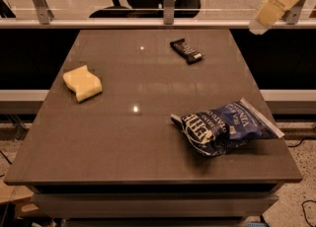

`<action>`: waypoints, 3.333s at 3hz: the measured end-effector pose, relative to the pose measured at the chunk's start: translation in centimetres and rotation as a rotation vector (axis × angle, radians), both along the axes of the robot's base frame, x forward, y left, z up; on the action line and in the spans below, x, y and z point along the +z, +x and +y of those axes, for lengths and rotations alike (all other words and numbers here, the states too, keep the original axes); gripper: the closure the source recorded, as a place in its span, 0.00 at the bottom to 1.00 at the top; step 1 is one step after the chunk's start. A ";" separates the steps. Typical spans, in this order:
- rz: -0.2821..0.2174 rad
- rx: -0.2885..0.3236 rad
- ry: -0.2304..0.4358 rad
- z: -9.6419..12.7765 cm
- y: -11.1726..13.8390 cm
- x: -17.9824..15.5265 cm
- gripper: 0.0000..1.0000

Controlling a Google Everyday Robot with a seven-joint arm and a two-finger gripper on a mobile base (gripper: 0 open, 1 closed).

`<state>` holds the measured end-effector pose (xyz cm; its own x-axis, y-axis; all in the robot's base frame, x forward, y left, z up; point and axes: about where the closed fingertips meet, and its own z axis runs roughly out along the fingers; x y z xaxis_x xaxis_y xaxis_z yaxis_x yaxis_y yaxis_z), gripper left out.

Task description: Move rxbar chocolate near sponge

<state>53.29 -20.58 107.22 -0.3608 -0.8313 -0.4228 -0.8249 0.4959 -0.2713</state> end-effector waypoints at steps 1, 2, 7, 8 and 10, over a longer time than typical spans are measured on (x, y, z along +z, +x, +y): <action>0.000 -0.079 0.055 -0.1 0.2 0.5 0.00; -0.004 -0.219 0.182 0.4 1.6 0.9 0.00; 0.187 -0.577 0.233 0.4 11.5 -3.9 0.00; 0.207 -0.561 0.250 1.3 13.3 -5.3 0.00; 0.277 -0.481 0.352 5.6 16.5 -9.5 0.00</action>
Offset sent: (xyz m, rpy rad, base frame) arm 0.0324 0.0069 0.0148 0.3629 0.0080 -0.4376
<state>69.83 -15.03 97.70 -0.7924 -0.3793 -0.4777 -0.5050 0.8472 0.1650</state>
